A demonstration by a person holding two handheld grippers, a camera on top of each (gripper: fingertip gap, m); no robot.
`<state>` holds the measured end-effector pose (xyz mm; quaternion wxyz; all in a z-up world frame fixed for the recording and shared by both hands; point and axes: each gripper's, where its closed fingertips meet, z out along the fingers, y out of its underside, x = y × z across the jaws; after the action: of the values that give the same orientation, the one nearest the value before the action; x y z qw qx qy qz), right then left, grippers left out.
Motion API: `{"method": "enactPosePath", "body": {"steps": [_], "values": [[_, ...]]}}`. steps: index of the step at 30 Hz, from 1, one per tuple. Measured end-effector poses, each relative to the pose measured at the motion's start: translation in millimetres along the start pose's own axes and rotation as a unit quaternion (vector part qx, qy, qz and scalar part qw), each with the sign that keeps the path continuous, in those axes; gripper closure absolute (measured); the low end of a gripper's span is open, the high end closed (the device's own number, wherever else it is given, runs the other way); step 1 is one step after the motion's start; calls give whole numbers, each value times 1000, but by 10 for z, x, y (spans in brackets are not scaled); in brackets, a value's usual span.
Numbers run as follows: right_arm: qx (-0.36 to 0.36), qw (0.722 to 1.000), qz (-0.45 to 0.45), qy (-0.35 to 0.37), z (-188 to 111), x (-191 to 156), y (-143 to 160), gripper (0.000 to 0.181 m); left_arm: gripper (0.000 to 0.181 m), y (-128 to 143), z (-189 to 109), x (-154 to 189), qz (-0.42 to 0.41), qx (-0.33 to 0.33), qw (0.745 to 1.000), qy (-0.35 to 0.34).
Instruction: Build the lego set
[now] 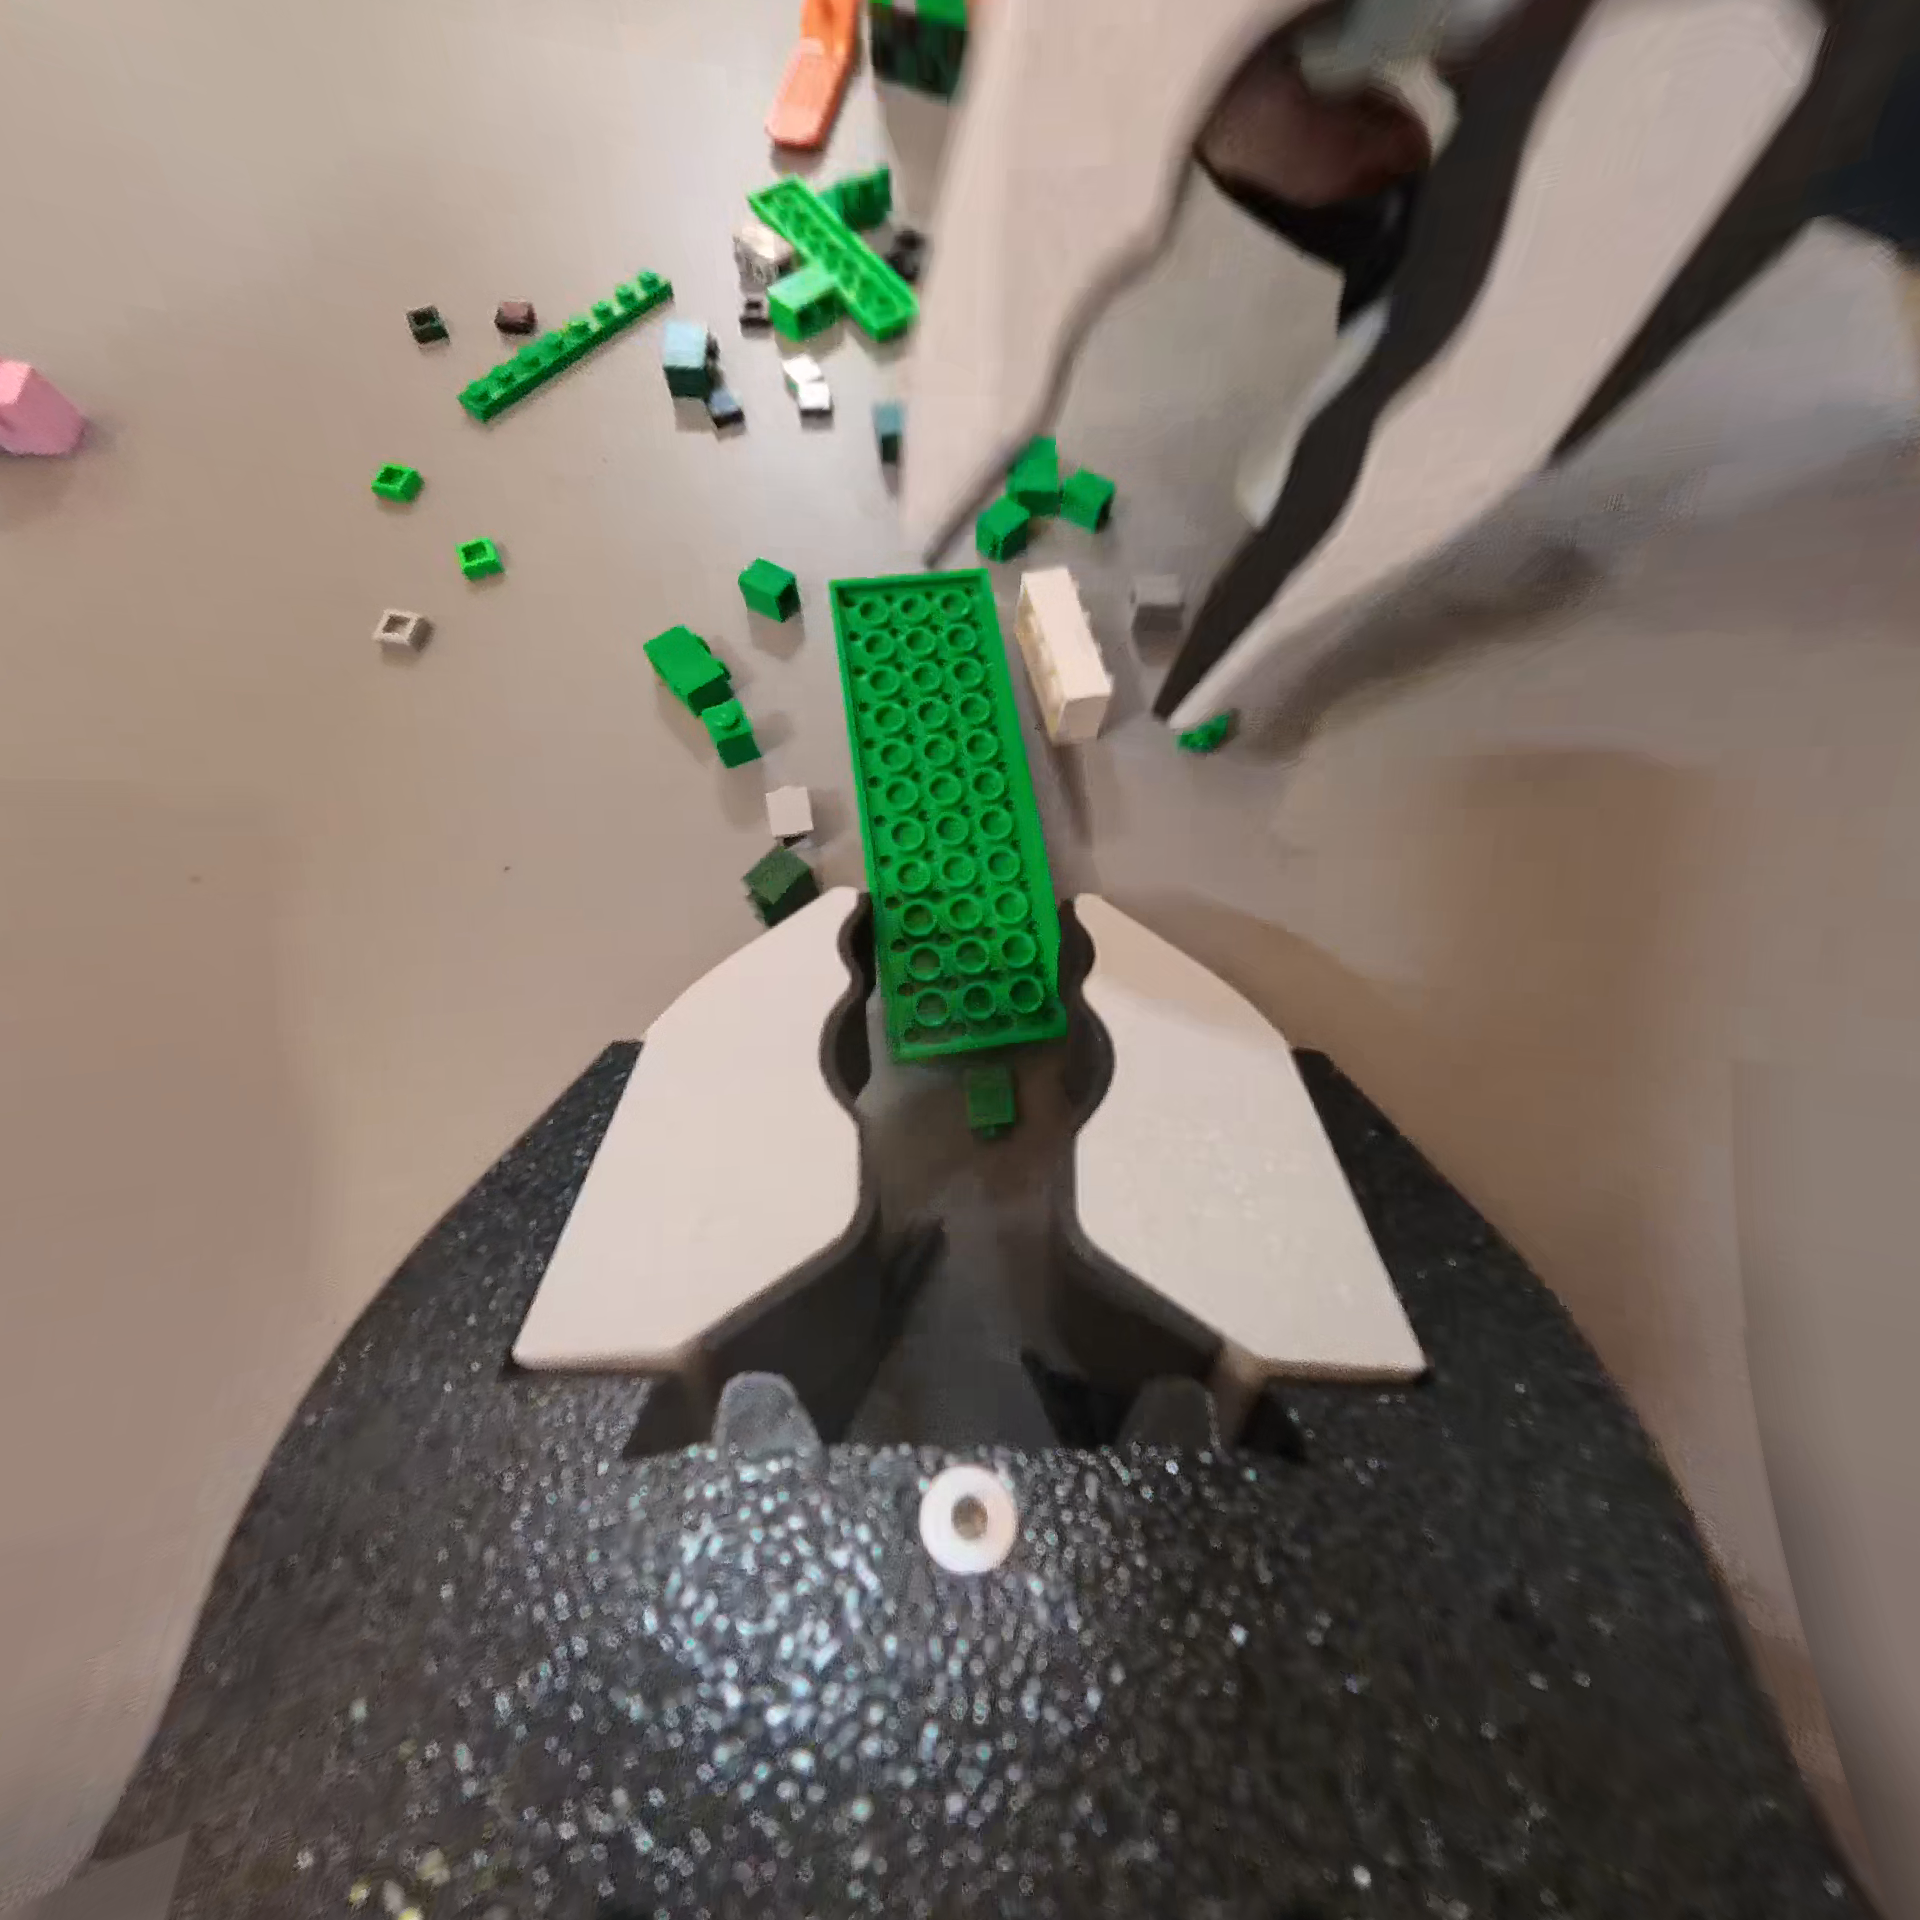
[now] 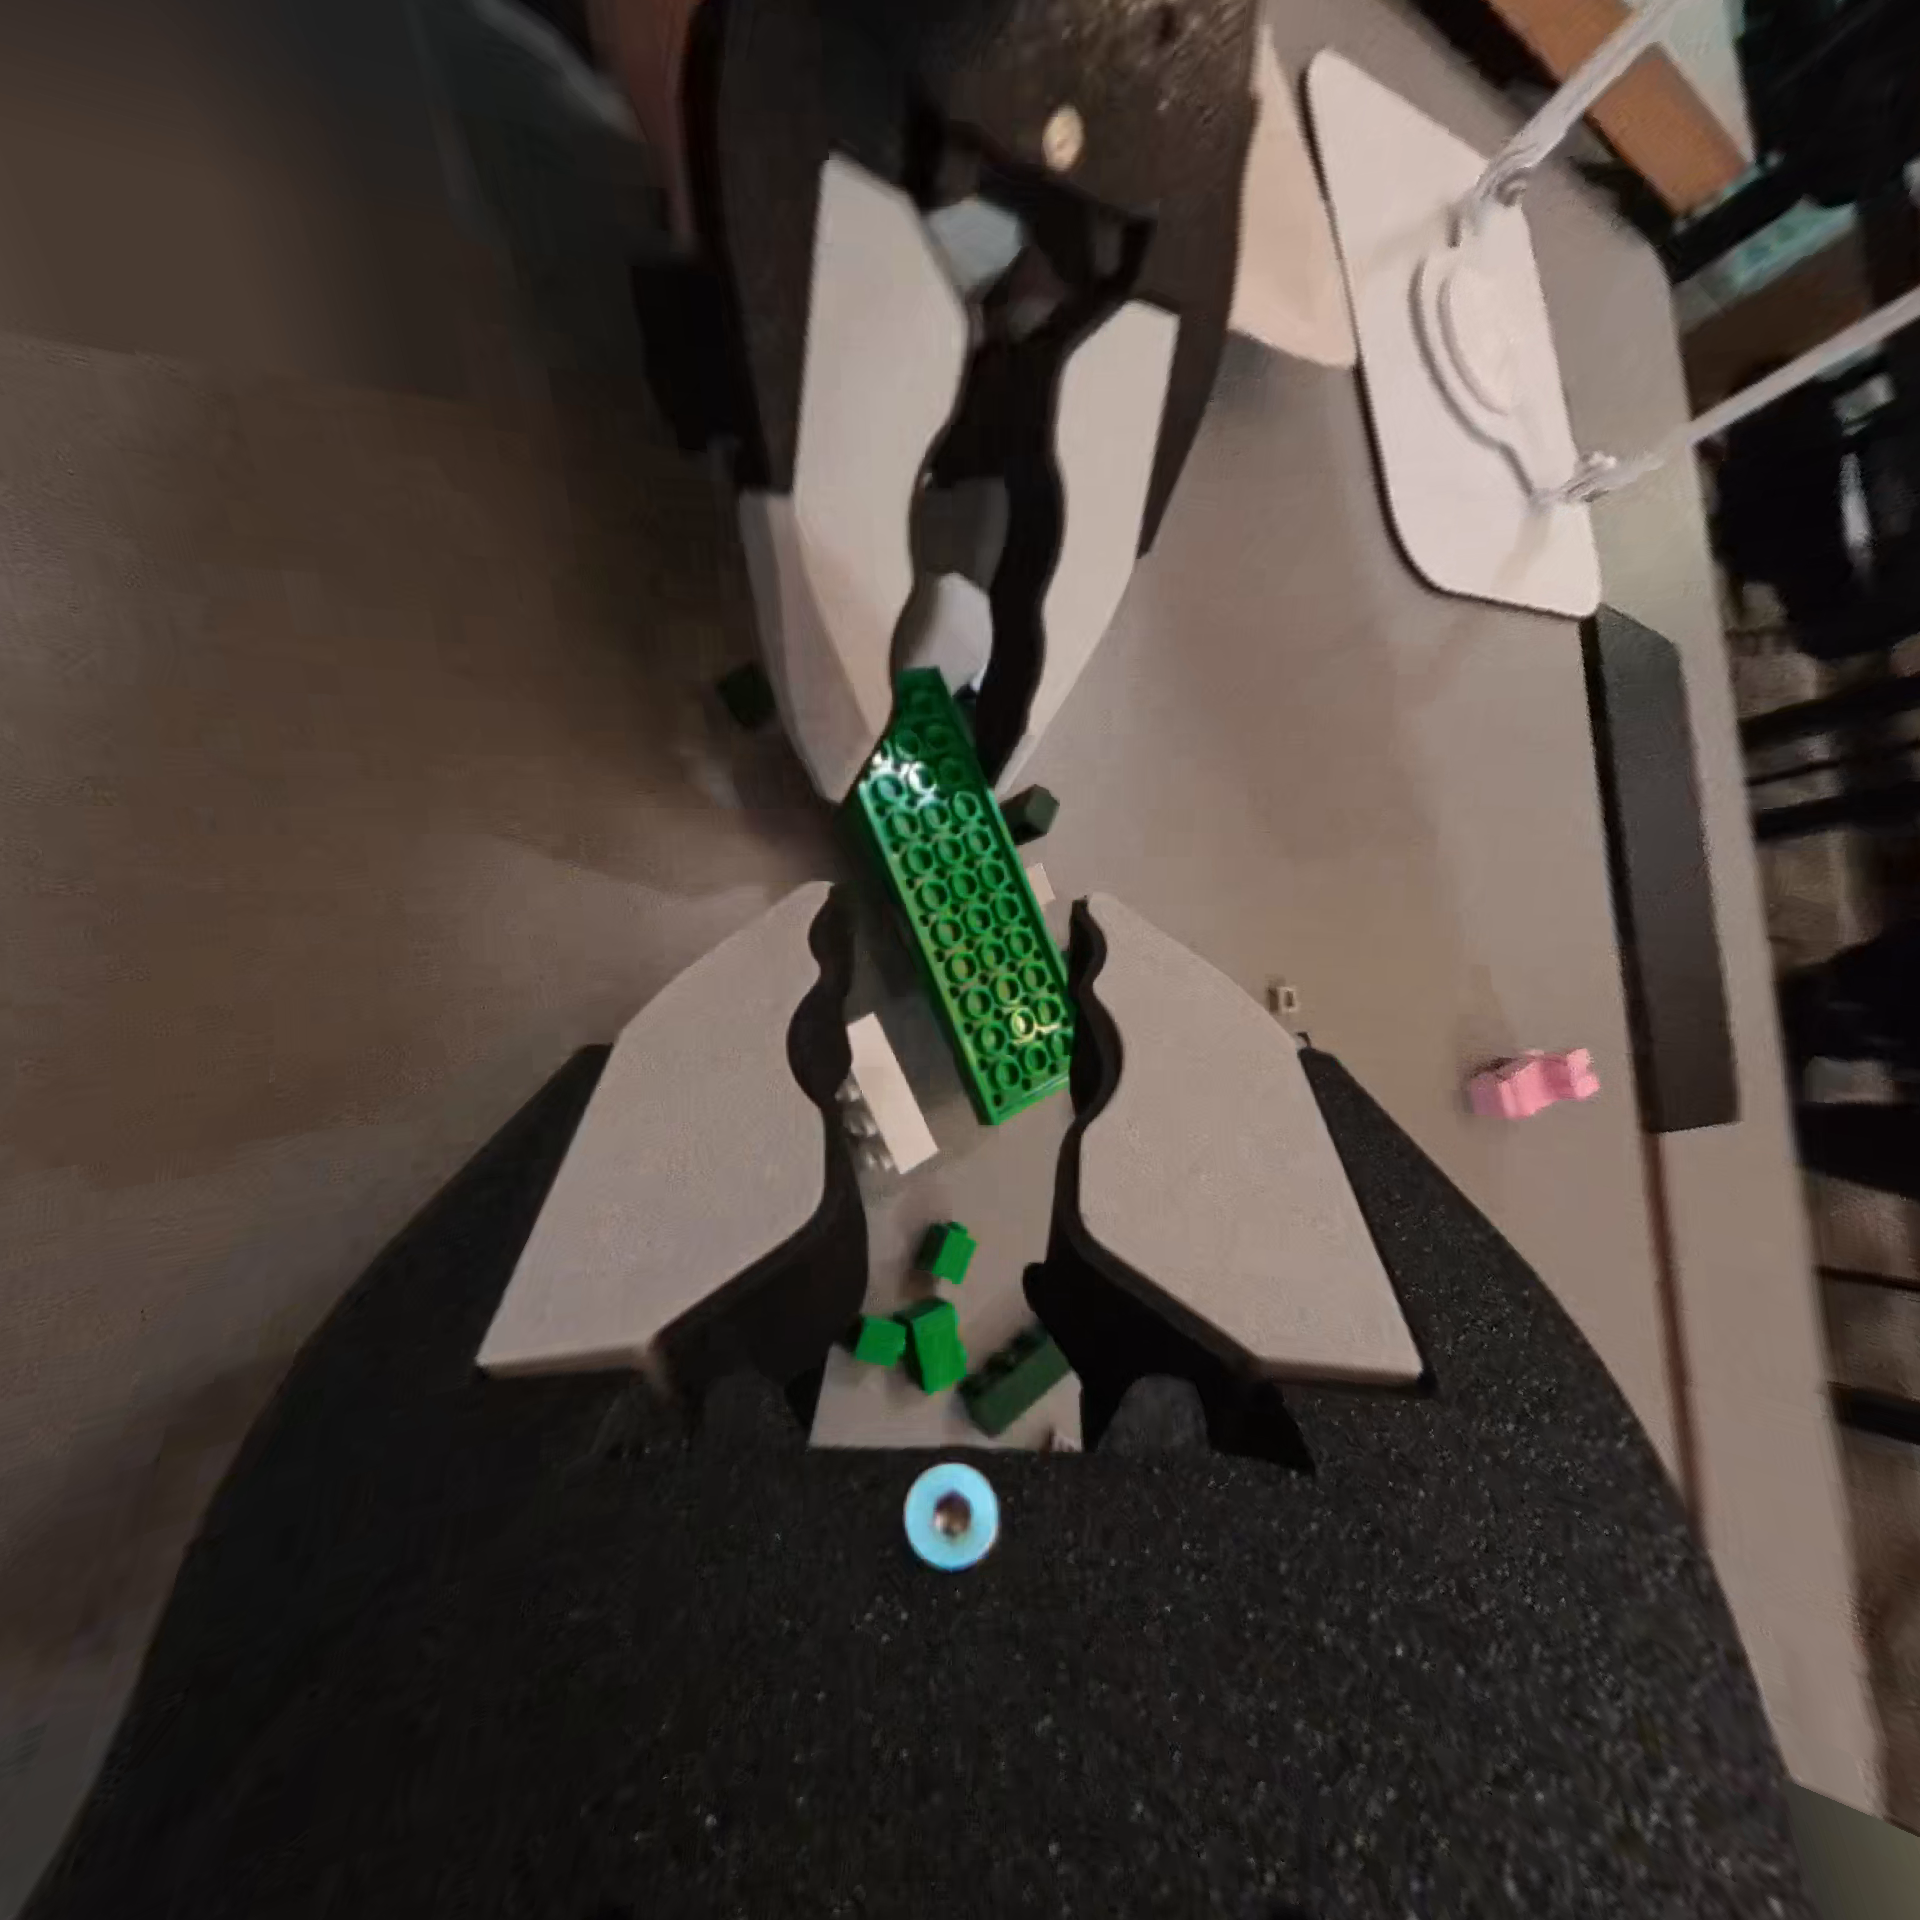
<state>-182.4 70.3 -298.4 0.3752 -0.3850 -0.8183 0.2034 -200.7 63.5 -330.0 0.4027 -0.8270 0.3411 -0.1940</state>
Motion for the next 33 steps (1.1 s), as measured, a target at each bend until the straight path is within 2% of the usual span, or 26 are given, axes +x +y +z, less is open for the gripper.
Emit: {"method": "enactPosePath", "body": {"steps": [1, 4, 6, 8, 9, 11, 14, 17, 20, 23, 26, 29, 33], "values": [[-29, 999, -40, 19, 34, -12, 44, 142, 148, -34, -31, 3, -22, 16, 1000, 15], [-78, 986, -127, 74, 91, 54, 99, 141, 148, -152, -159, 24, -86, 71, 991, 72], [-106, 973, -164, 126, 83, 195, 113, 160, 148, -212, -244, 109, -110, 93, 981, 127], [-138, 964, -182, 138, 76, 257, 155, 170, 147, -284, -301, 144, -123, 120, 973, 152], [-146, 966, -172, 129, 79, 255, 174, 174, 140, -325, -319, 111, -133, 137, 970, 149], [-137, 981, -98, 98, 80, 240, 199, 175, 126, -466, -399, 20, -151, 188, 961, 138], [-86, 990, 109, 27, 16, 238, 214, 175, 109, -530, -491, -124, -132, 218, 964, 82], [-9, 947, 317, -50, -150, 274, 155, 175, 108, -546, -528, -241, -86, 222, 971, 7], [21, 890, 447, -93, -357, 268, 212, 175, 110, -577, -553, -294, -42, 229, 971, -52], [21, 842, 530, -98, -563, 181, 378, 175, 111, -578, -549, -337, -22, 227, 969, -92], [-10, 813, 575, -88, -793, -19, 618, 175, 113, -573, -538, -356, -4, 222, 968, -119], [-34, 801, 591, -87, -993, -253, 791, 175, 115, -579, -518, -329, 20, 217, 967, -133], [-76, 800, 594, -38, -1170, -398, 1041, 175, 116, -581, -459, -272, 36, 211, 968, -134]]}}
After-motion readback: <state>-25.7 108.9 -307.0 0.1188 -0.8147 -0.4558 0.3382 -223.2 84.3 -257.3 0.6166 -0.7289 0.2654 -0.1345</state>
